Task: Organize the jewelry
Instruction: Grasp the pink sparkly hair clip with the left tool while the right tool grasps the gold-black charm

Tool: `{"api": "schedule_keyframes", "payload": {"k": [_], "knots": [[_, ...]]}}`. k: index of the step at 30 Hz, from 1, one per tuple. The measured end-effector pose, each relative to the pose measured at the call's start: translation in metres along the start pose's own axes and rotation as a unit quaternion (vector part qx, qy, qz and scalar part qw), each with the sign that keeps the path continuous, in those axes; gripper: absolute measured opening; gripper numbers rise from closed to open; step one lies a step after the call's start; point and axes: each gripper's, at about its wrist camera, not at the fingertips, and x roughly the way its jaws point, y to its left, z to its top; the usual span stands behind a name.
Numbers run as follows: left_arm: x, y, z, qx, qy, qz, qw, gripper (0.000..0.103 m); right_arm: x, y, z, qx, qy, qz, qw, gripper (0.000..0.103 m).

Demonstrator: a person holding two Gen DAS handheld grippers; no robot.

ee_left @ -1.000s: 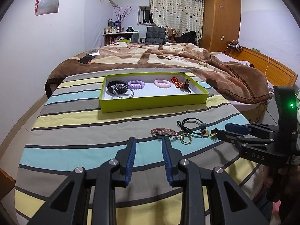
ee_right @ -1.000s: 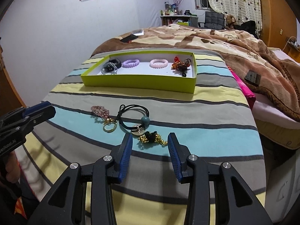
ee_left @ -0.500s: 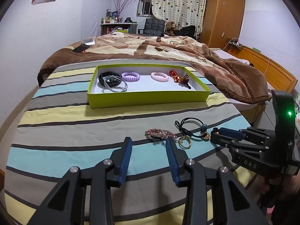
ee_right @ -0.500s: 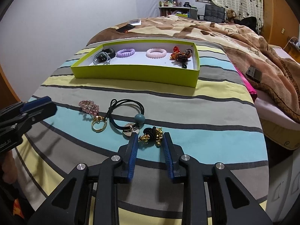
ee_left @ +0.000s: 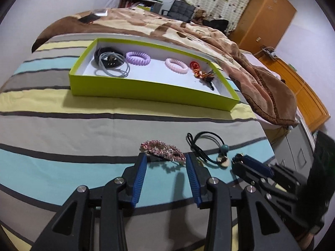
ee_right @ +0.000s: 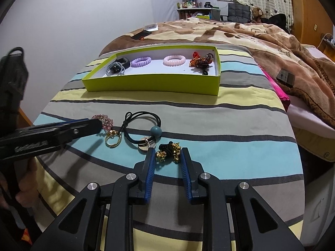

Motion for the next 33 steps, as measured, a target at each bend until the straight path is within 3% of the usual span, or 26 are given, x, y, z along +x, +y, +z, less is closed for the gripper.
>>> {"api": "schedule_keyframes", "payload": {"k": [8, 10, 12, 15, 16, 22, 25, 33], "knots": [[0.01, -0.013, 0.009, 0.019, -0.011, 0.042, 0.9989, 0.04, -0.002, -0.003, 0.0, 0.008, -0.005, 0.002, 1.0, 0.025], [0.013, -0.018, 0.008, 0.039, -0.013, 0.062, 0.9972, 0.031, -0.002, -0.004, 0.001, 0.009, -0.006, 0.001, 1.0, 0.025], [0.013, -0.02, 0.008, 0.054, -0.017, 0.073, 0.9957, 0.03, -0.003, -0.004, 0.0, 0.011, -0.007, 0.001, 1.0, 0.025], [0.012, -0.018, 0.008, 0.059, -0.017, 0.069, 0.9958, 0.028, -0.004, -0.006, 0.0, 0.014, -0.007, 0.0, 1.0, 0.025], [0.012, -0.018, 0.008, 0.061, -0.016, 0.065, 0.9959, 0.023, -0.004, -0.007, -0.001, 0.014, -0.008, 0.0, 1.0, 0.025], [0.006, -0.015, 0.006, 0.066, -0.016, 0.046, 0.9966, 0.021, -0.007, -0.007, -0.002, 0.016, -0.011, -0.001, 1.0, 0.025], [0.002, -0.013, 0.005, 0.067, -0.02, 0.039, 0.9968, 0.012, -0.009, -0.007, -0.002, 0.016, -0.013, -0.002, 1.0, 0.025], [-0.009, -0.008, 0.007, 0.071, -0.036, 0.025, 0.9965, 0.011, -0.014, -0.006, 0.001, 0.019, -0.02, -0.004, 1.0, 0.025]]}}
